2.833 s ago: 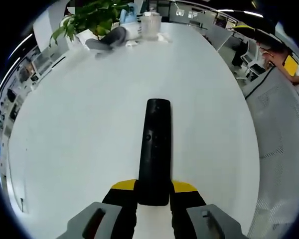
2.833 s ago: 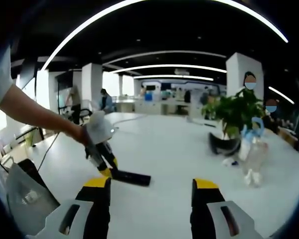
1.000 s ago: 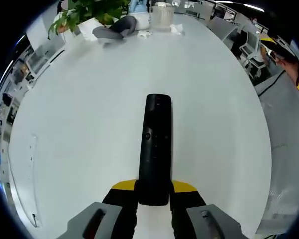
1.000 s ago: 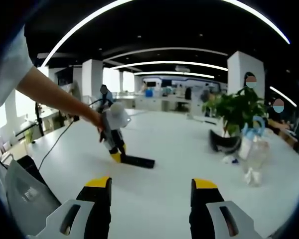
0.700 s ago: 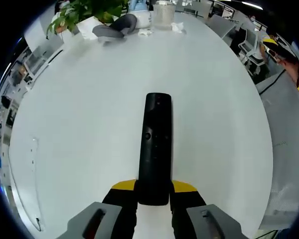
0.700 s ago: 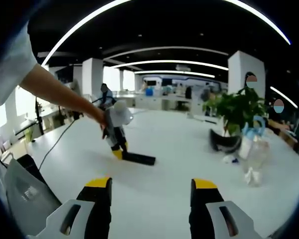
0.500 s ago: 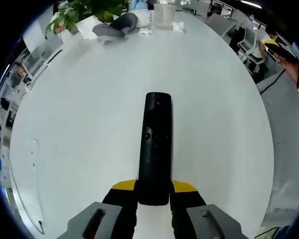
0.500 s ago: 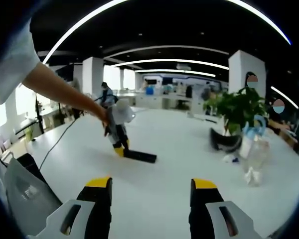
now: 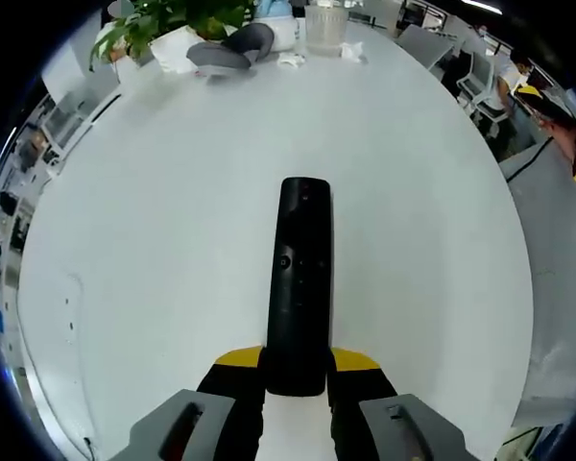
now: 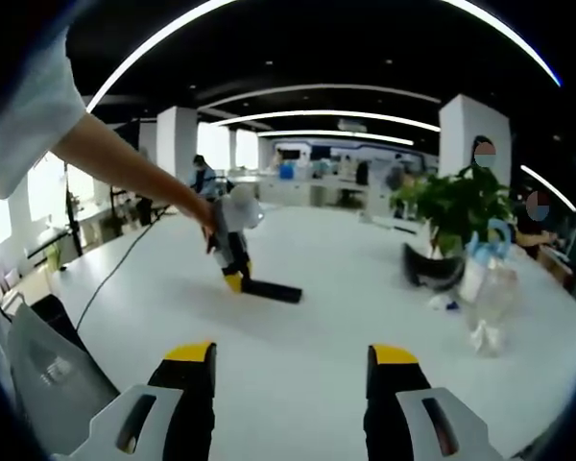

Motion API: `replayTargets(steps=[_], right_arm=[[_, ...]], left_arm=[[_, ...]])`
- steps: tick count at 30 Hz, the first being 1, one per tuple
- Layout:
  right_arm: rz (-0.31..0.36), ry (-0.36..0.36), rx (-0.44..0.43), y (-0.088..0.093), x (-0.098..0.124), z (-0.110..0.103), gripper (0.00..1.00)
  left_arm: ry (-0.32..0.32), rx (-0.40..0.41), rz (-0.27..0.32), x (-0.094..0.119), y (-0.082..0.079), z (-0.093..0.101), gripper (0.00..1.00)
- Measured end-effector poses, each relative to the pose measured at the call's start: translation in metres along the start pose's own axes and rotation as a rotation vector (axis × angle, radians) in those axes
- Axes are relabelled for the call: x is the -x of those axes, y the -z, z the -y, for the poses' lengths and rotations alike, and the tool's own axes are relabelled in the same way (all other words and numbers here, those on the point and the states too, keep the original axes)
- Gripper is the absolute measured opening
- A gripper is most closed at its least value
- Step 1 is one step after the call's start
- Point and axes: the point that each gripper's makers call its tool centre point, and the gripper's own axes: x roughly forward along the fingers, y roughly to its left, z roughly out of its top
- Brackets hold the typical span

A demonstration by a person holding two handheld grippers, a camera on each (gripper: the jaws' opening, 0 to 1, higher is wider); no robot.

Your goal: Press the specified remote control buttons in sequence, fully releasing each button before pressing the next.

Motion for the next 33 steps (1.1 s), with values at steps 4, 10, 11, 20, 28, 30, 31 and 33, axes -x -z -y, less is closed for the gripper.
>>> replayTargets(steps=[4,10,11,20,28,30,31,33], right_arm=[[-0.003,0.007,-0.001,0.000,0.000,0.001,0.61],[-0.006,0.010,0.000,0.002,-0.002,0.002,0.61],[-0.007,0.010,0.001,0.002,-0.002,0.002,0.61],[-0.011,0.008,0.003,0.003,-0.003,0.002,0.61],[-0.010,0.004,0.008,0.003,-0.002,0.001,0.61],[-0.008,0.004,0.006,0.003,-0.002,0.001,0.61],[-0.006,0.004,0.005,0.002,-0.002,0.001,0.61],[-0.002,0.004,0.006,0.002,-0.001,0.001,0.61]], left_arm=[[0.001,-0.005,0.000,0.000,0.000,-0.005,0.24],[0.002,-0.007,-0.006,-0.001,-0.001,-0.012,0.24],[0.002,-0.008,-0.007,-0.001,0.000,-0.013,0.24],[0.004,-0.012,-0.019,-0.001,-0.001,-0.021,0.24],[-0.001,-0.024,-0.038,-0.001,-0.003,-0.023,0.24],[-0.012,-0.035,-0.047,0.000,-0.003,-0.021,0.24],[-0.019,-0.035,-0.047,0.000,-0.002,-0.022,0.24],[-0.039,-0.015,-0.040,0.001,-0.001,-0.023,0.25]])
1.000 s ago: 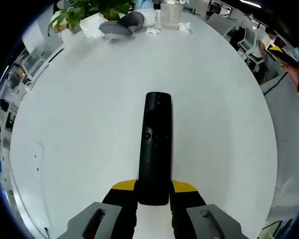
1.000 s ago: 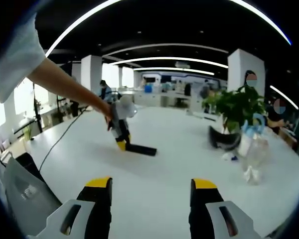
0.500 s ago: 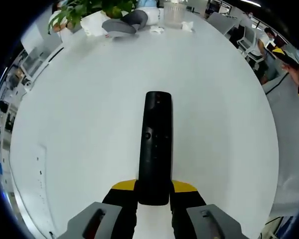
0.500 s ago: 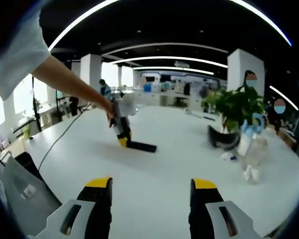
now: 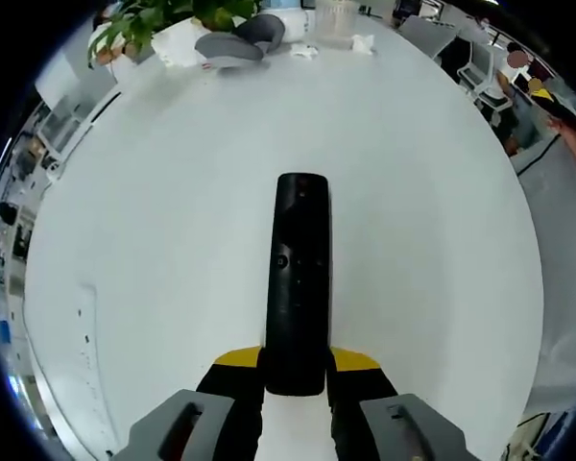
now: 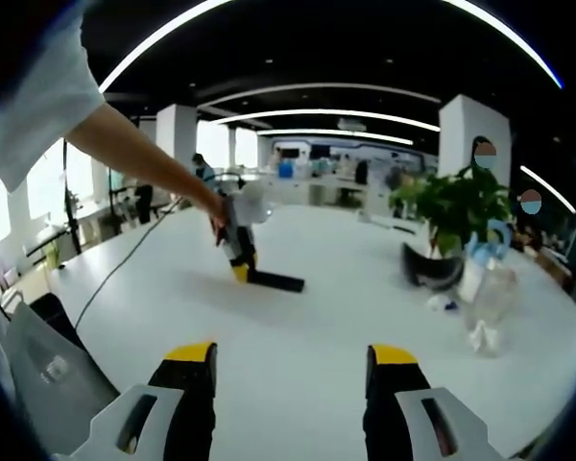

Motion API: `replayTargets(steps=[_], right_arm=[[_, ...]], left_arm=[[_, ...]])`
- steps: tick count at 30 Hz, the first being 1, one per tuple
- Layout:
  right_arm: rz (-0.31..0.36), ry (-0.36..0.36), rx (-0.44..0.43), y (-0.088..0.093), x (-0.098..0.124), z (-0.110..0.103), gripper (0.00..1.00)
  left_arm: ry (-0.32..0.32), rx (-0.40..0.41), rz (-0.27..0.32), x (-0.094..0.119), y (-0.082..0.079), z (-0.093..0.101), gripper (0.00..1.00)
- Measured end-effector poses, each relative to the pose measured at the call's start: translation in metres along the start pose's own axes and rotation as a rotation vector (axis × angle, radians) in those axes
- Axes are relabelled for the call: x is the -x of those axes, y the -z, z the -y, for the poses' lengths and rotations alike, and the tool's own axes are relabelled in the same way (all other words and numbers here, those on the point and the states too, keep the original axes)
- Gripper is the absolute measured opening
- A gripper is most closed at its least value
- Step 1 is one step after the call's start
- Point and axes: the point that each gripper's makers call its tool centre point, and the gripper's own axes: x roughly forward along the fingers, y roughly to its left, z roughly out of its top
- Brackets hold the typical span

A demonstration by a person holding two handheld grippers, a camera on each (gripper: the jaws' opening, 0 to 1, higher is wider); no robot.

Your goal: Press the specified remote control buttons in sequence, fully releasing each button before pressing the next.

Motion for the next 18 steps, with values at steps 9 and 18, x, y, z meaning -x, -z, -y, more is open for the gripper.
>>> replayTargets(steps=[9,18], right_arm=[[0.019,-0.004,-0.002,-0.004,0.001,0.000,0.61],[0.054,-0.002,-0.011,-0.011,0.005,0.001,0.63]], left_arm=[[-0.227,0.236,0.083,0.007,0.008,-0.020,0.42],[-0.429,0.501,0.172,0.017,0.028,-0.033,0.68]])
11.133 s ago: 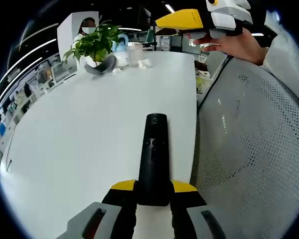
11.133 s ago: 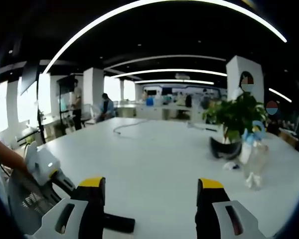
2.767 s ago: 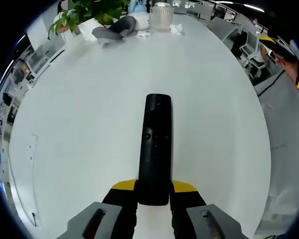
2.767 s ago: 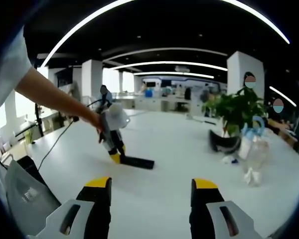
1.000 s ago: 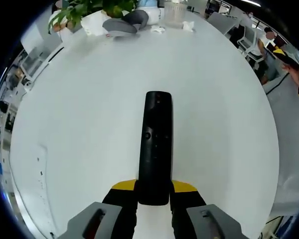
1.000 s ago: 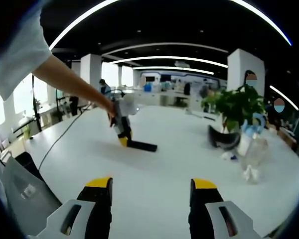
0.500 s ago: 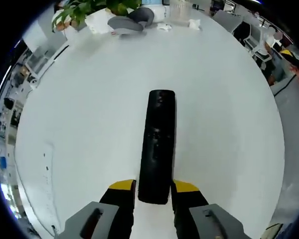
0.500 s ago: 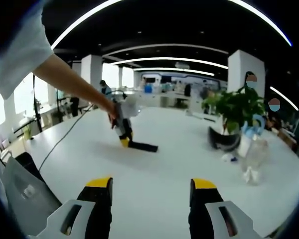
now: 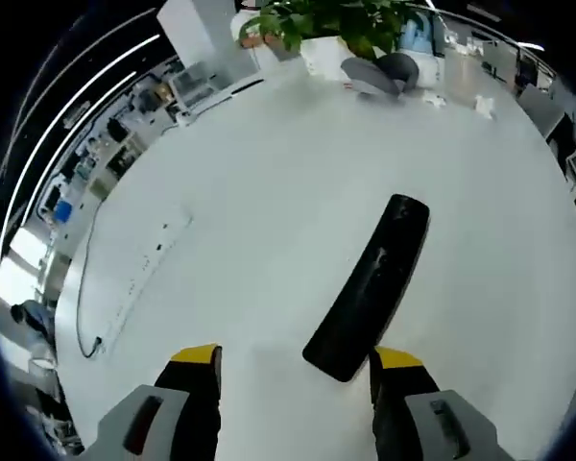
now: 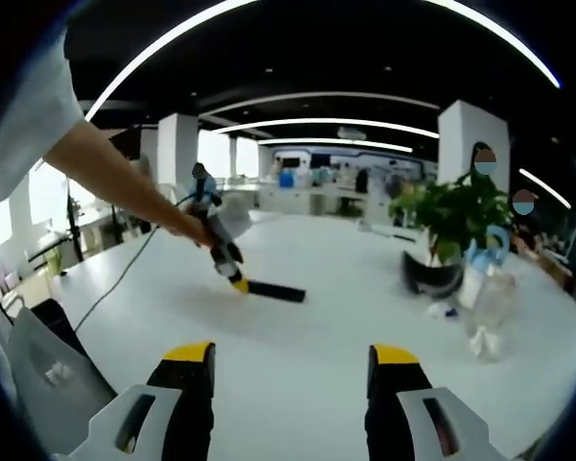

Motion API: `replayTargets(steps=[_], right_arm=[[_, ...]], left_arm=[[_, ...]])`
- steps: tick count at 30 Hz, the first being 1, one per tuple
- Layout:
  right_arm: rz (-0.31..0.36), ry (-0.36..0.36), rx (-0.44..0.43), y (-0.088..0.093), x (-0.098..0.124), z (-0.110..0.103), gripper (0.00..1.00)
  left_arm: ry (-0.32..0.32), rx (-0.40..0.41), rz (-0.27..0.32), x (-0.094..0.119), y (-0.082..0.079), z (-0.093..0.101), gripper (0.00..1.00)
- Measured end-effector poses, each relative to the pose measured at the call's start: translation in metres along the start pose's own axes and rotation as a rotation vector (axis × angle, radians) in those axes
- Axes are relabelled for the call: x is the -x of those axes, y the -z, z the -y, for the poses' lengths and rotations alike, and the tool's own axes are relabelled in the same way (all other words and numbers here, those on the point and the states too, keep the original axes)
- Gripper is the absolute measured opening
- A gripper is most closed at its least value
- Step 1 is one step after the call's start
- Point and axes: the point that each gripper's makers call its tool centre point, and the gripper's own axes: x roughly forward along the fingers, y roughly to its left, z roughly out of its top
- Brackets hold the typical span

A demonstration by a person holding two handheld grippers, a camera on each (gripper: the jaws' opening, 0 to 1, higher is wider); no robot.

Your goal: Press the specified remote control buttons in sequence, fully releasing each button before pressing the next.

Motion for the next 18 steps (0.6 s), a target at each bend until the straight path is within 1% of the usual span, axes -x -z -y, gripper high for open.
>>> replayTargets(steps=[2,3,5,6,7,8,10,12,13,14,15,16,17,18], right_arm=[[0.008,0.004,-0.007,-0.001,0.001,0.001,0.64],[0.012,0.008,-0.009,-0.002,0.001,0.002,0.65],[0.015,0.012,-0.009,-0.002,0.001,0.003,0.65],[0.018,0.012,-0.014,-0.003,0.002,0.003,0.65],[0.019,0.012,-0.014,-0.003,0.002,0.002,0.65],[0.021,0.012,-0.012,-0.003,0.002,0.002,0.65],[0.024,0.007,-0.009,-0.004,0.002,0.001,0.66],[0.028,0.004,-0.009,-0.005,0.002,0.000,0.66],[0.030,0.002,-0.009,-0.005,0.002,0.000,0.67],[0.032,0.001,-0.011,-0.006,0.002,0.000,0.67],[0.034,0.000,-0.011,-0.006,0.002,0.000,0.68],[0.035,0.000,-0.011,-0.006,0.002,0.000,0.68],[0.035,-0.001,-0.012,-0.006,0.002,0.000,0.68],[0.034,-0.005,-0.016,-0.006,0.002,-0.001,0.68]], left_arm=[[-0.031,0.058,0.016,0.002,0.004,-0.004,0.72],[-0.032,0.110,0.012,0.002,0.008,-0.005,0.75],[-0.035,0.151,0.017,0.003,0.011,-0.005,0.78],[-0.052,0.187,0.035,0.005,0.015,-0.006,0.80],[-0.058,0.209,0.059,0.006,0.014,-0.007,0.82],[-0.050,0.276,0.119,0.009,0.009,-0.005,0.82],[-0.026,0.345,0.169,0.018,0.007,0.000,0.84],[-0.024,0.340,0.201,0.024,0.007,0.002,0.90],[-0.026,0.341,0.206,0.026,0.007,0.002,0.92],[-0.033,0.346,0.232,0.033,0.006,0.005,0.95],[-0.031,0.359,0.265,0.037,0.003,0.007,0.99],[-0.031,0.388,0.301,0.044,0.002,0.011,1.00],[-0.026,0.409,0.314,0.049,0.004,0.014,1.00],[-0.033,0.439,0.341,0.055,0.005,0.015,1.00]])
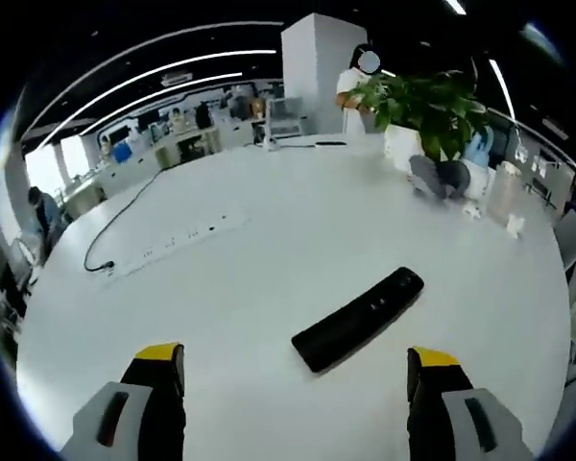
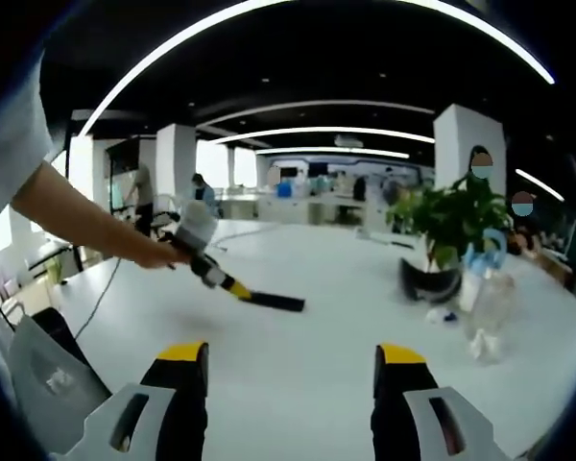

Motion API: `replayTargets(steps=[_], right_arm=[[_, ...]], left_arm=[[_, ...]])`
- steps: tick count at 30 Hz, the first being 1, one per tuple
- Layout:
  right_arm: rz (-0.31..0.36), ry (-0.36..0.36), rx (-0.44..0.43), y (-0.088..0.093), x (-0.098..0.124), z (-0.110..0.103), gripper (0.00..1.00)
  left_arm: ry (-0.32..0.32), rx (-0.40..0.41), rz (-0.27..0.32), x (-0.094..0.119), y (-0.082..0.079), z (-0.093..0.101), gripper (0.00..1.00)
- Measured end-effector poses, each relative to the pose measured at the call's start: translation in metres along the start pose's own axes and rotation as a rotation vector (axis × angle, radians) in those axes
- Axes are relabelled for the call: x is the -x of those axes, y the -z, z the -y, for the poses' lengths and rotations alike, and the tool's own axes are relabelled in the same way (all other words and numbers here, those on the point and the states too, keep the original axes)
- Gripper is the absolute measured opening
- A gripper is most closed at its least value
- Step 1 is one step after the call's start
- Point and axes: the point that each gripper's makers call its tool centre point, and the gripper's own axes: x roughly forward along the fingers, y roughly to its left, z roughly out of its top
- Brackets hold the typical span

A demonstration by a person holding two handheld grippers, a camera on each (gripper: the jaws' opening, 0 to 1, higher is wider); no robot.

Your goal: Press the specified remote control buttons in sequence, fully releasing each button before pressing the next.

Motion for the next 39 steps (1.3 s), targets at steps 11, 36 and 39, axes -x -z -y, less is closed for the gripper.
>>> replayTargets(steps=[11,36,39], right_arm=[[0.027,0.013,-0.016,-0.005,0.000,0.003,0.82],[0.028,0.046,0.012,-0.003,0.006,0.013,0.99],[0.029,0.068,0.030,-0.003,0.009,0.016,0.99]], left_arm=[[-0.007,0.087,0.182,0.074,-0.001,0.013,1.00],[-0.202,0.130,0.434,0.226,0.037,0.022,1.00],[-0.227,0.126,0.441,0.239,0.047,0.022,1.00]])
